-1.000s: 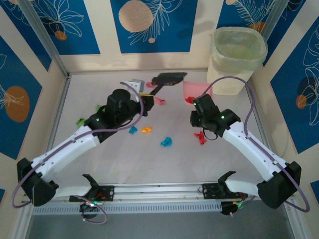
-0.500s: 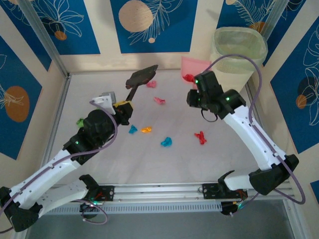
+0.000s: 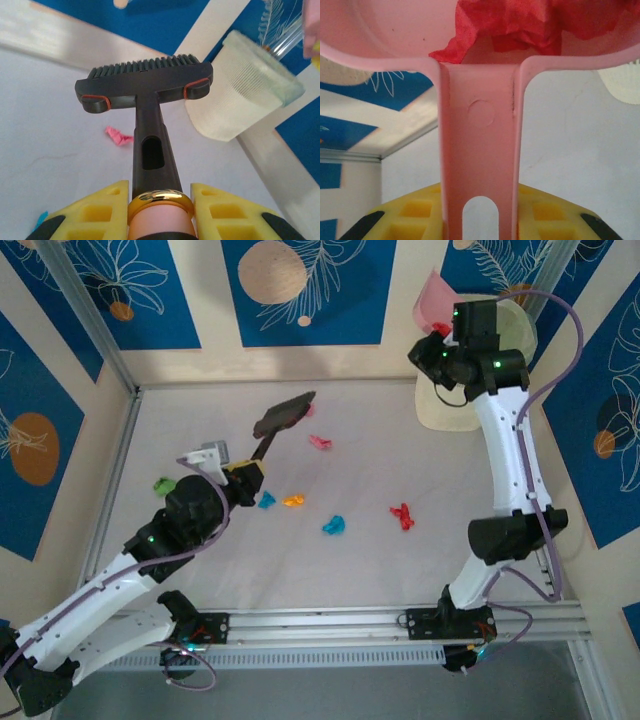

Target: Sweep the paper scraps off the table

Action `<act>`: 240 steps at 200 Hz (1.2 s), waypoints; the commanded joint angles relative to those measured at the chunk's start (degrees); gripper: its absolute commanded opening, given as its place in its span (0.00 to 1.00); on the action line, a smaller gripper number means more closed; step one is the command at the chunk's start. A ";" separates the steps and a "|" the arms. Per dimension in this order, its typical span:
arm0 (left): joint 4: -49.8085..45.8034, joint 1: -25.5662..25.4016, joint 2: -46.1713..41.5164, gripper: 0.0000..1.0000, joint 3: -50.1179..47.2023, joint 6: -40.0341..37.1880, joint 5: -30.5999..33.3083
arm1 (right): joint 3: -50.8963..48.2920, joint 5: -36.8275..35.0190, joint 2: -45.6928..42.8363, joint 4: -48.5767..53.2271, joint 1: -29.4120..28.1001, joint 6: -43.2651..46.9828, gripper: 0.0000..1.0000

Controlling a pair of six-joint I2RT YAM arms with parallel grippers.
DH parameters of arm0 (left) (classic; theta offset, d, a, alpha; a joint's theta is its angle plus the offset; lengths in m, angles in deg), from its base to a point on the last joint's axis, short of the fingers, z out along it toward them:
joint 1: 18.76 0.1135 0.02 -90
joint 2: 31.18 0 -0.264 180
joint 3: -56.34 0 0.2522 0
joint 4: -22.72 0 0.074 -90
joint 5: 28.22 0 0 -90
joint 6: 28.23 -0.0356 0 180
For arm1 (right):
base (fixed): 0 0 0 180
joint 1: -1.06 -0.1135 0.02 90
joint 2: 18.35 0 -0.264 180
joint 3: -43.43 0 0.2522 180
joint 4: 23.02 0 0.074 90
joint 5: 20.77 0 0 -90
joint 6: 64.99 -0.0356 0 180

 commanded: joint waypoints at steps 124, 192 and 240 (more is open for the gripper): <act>9.82 -0.94 -4.58 0.00 -11.46 -10.18 -13.59 | 7.09 36.17 13.35 -21.51 15.13 -35.71 0.00; 10.19 -1.06 -7.93 0.00 -13.61 -10.51 -12.14 | 6.11 38.40 13.51 -27.44 15.54 -44.85 0.00; 9.94 -1.01 -8.02 0.00 -13.63 -10.64 -11.49 | 5.95 37.09 10.29 -21.37 14.70 -36.02 0.00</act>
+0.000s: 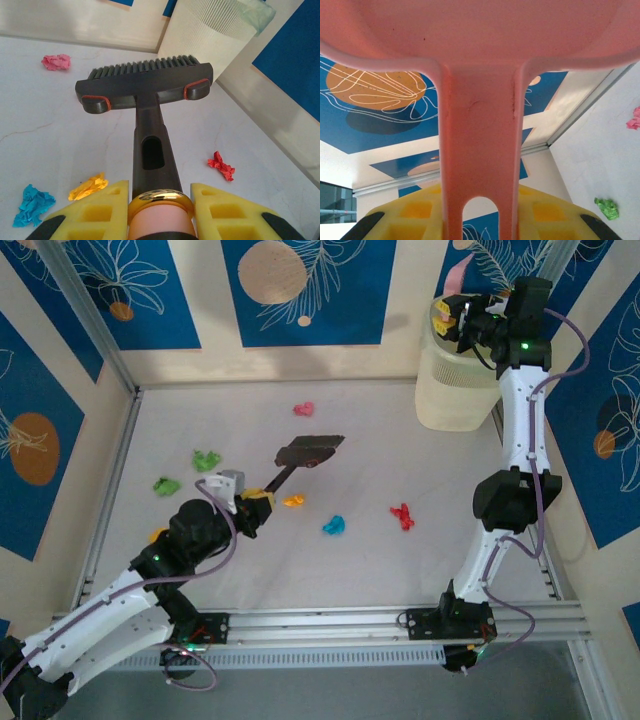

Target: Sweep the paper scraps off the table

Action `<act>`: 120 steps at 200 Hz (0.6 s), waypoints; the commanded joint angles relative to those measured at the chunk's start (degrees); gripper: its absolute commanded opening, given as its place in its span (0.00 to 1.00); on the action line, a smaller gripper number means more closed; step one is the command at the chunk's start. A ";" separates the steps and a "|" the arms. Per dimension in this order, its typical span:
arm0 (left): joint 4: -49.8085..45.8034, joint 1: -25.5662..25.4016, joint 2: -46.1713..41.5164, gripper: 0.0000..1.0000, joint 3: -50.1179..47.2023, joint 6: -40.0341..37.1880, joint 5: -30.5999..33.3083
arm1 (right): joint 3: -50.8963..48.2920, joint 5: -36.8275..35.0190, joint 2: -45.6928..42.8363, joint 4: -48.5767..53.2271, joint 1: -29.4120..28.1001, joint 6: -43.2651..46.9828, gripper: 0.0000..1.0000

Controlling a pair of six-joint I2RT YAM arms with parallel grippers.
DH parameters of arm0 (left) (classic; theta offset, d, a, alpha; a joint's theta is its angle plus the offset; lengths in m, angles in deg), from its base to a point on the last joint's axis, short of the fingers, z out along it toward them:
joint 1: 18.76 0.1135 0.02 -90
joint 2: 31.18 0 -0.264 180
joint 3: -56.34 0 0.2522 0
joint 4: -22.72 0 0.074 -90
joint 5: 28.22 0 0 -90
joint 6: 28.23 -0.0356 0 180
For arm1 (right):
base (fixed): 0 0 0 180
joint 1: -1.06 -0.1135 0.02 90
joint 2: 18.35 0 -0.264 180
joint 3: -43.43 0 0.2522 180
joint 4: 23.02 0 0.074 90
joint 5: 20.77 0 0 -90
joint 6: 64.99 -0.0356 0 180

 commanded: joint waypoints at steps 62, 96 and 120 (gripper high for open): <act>2.25 -0.43 -6.20 0.00 -2.17 -0.83 7.90 | -28.22 -15.15 -26.83 7.77 -15.34 30.60 0.00; 1.52 -0.44 -10.29 0.00 -3.76 0.18 12.01 | -42.38 -24.65 -39.89 11.07 -23.94 37.39 0.00; -0.56 -0.44 -13.08 0.00 -4.21 0.91 16.93 | -50.31 -28.68 -47.46 15.24 -28.46 38.59 0.00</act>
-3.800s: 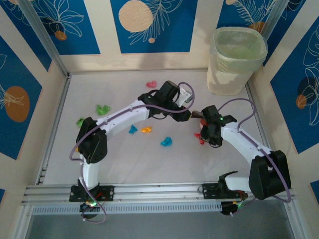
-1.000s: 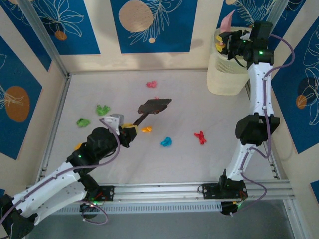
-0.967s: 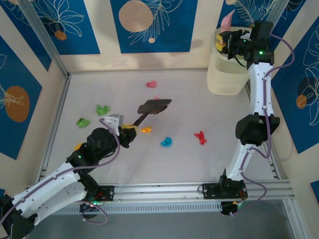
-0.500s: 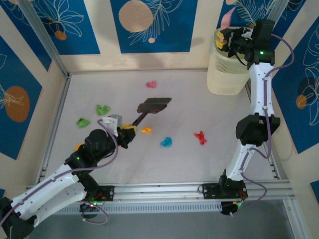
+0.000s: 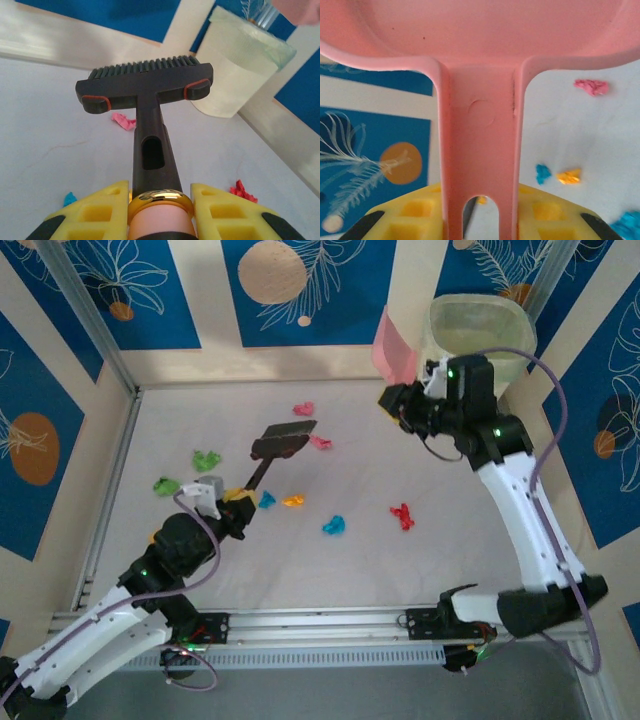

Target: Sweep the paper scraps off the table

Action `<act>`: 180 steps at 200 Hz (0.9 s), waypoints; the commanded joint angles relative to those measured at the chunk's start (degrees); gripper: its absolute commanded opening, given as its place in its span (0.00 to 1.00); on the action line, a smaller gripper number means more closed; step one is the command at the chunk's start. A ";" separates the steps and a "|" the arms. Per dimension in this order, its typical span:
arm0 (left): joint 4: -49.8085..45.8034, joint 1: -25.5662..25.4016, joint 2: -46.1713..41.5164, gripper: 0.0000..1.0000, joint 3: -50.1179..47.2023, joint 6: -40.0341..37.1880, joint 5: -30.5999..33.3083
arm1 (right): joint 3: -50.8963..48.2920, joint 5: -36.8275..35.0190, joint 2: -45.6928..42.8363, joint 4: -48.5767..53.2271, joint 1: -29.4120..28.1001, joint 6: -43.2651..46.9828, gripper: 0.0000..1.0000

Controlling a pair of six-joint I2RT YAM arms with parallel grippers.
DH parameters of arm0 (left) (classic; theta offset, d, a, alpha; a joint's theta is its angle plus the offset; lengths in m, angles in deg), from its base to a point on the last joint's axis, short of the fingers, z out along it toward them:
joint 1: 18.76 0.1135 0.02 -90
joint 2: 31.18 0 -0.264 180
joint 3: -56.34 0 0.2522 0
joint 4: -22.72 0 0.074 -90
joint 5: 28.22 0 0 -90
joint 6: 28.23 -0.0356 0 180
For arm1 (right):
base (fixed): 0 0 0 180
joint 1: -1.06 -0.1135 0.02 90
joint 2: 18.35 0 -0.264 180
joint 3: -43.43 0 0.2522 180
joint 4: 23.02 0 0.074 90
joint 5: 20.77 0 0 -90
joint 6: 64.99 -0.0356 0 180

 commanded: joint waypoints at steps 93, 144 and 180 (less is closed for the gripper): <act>1.45 -0.36 -0.13 0.00 0.47 -0.99 8.11 | -29.69 -4.55 -14.82 18.22 -21.10 -0.74 0.00; 6.48 -0.47 15.68 0.00 6.67 1.22 -7.91 | -32.40 -5.35 -16.81 27.03 -27.70 -6.77 0.00; 5.26 -2.67 28.63 0.00 15.03 2.27 -14.95 | -33.93 -3.15 -17.18 32.25 -31.07 -10.55 0.00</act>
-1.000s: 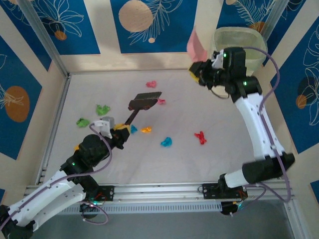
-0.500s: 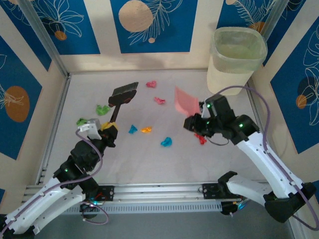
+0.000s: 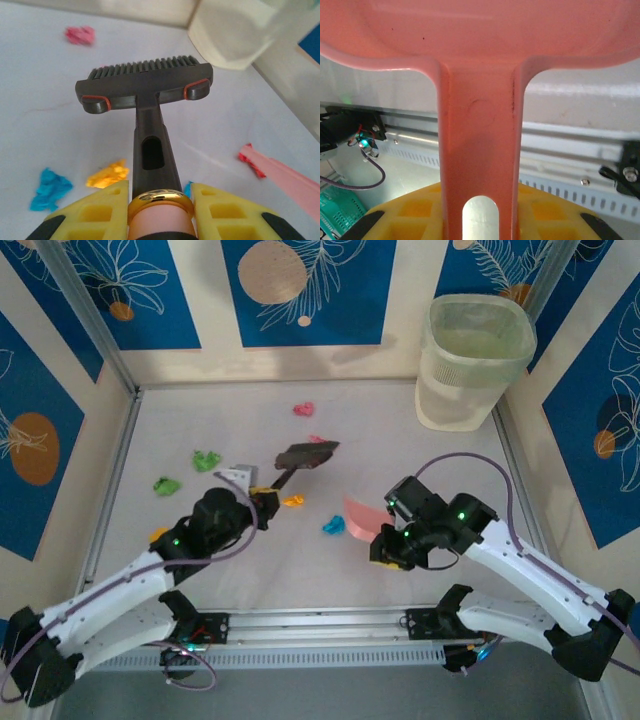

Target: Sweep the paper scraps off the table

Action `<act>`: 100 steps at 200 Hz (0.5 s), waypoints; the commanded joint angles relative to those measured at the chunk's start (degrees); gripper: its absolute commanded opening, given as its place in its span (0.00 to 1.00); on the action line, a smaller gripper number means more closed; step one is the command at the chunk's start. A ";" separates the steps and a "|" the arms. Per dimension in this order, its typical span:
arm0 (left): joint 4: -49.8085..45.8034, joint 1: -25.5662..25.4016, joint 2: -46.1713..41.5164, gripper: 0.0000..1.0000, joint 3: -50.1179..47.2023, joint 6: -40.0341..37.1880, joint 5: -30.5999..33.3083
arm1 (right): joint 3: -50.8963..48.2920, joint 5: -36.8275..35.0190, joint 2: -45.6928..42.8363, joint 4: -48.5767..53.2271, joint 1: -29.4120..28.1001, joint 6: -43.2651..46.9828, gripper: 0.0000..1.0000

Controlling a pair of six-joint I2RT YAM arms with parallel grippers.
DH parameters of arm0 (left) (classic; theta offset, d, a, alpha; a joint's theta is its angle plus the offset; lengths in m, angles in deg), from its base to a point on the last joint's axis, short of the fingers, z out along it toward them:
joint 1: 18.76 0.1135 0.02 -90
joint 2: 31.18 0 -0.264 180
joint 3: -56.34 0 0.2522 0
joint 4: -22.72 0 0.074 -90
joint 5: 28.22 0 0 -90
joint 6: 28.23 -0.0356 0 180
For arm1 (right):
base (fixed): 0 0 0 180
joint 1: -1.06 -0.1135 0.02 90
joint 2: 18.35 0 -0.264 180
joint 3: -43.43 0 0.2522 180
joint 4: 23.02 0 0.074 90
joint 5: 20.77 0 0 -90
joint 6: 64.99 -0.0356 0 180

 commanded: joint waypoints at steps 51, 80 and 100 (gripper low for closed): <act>-2.17 -6.76 20.48 0.00 20.35 -2.95 -12.73 | 0.27 2.04 0.03 13.02 -3.43 -4.37 0.00; -7.87 -8.60 28.46 0.00 28.70 -4.25 -13.44 | -3.90 1.14 0.06 10.79 -4.03 -7.24 0.00; -12.52 -9.03 33.55 0.00 33.60 -3.43 -13.11 | -6.65 0.19 0.35 8.62 -3.97 -9.42 0.00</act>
